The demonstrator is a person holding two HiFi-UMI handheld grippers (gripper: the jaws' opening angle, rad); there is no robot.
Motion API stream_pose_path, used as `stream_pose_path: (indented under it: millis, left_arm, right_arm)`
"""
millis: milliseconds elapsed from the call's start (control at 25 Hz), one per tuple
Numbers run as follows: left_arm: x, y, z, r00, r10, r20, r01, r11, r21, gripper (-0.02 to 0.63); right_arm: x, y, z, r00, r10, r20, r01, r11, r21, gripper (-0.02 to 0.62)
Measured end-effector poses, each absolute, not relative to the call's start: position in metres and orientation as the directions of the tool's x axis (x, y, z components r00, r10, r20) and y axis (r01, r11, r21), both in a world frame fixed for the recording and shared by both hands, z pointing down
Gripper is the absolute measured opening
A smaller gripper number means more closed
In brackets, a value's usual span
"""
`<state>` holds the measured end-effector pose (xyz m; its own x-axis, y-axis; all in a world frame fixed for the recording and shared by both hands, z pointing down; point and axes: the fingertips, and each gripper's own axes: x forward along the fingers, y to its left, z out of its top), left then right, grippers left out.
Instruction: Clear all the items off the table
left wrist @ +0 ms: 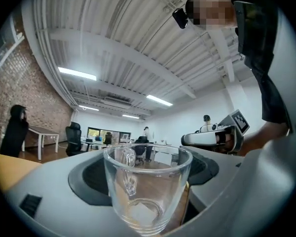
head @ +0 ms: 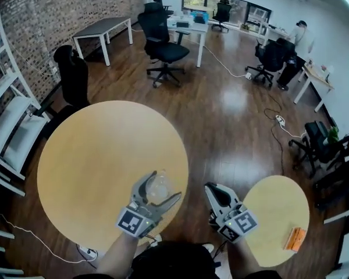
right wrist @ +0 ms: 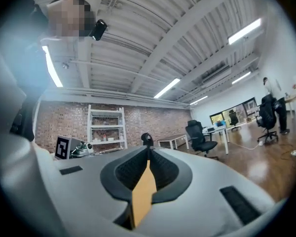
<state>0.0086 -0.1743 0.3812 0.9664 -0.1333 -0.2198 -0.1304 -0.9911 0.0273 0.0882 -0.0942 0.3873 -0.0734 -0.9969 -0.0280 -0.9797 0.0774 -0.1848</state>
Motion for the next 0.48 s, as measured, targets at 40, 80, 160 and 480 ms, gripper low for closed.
stream_pose_path:
  millis: [40,80,160,480]
  left_arm:
    - [-0.010,-0.187,0.383,0.962,-0.164,-0.216,-0.162,-0.986,0.027,0.417]
    - [-0.029,-0.199,0.386,0.958,-0.195,-0.210,-0.193,-0.981,0.028,0.417]
    - [-0.066,-0.223,0.391,0.946,-0.259,-0.198,-0.258,-0.966,0.032,0.417]
    - [-0.202,-0.296,0.418,0.821,-0.551,-0.150,-0.551,-0.833,0.046,0.419]
  right_arm:
    - [0.072,-0.112,0.389,-0.108,-0.994,-0.027,-0.976,0.111,-0.188,0.018]
    - [0.055,-0.128,0.392,-0.141,-0.990,-0.024,-0.971,0.143,-0.190,0.018]
    - [0.024,-0.158,0.398,-0.208,-0.978,-0.016,-0.959,0.208,-0.194,0.018]
    - [-0.086,-0.243,0.413,-0.474,-0.880,0.037,-0.864,0.458,-0.208,0.018]
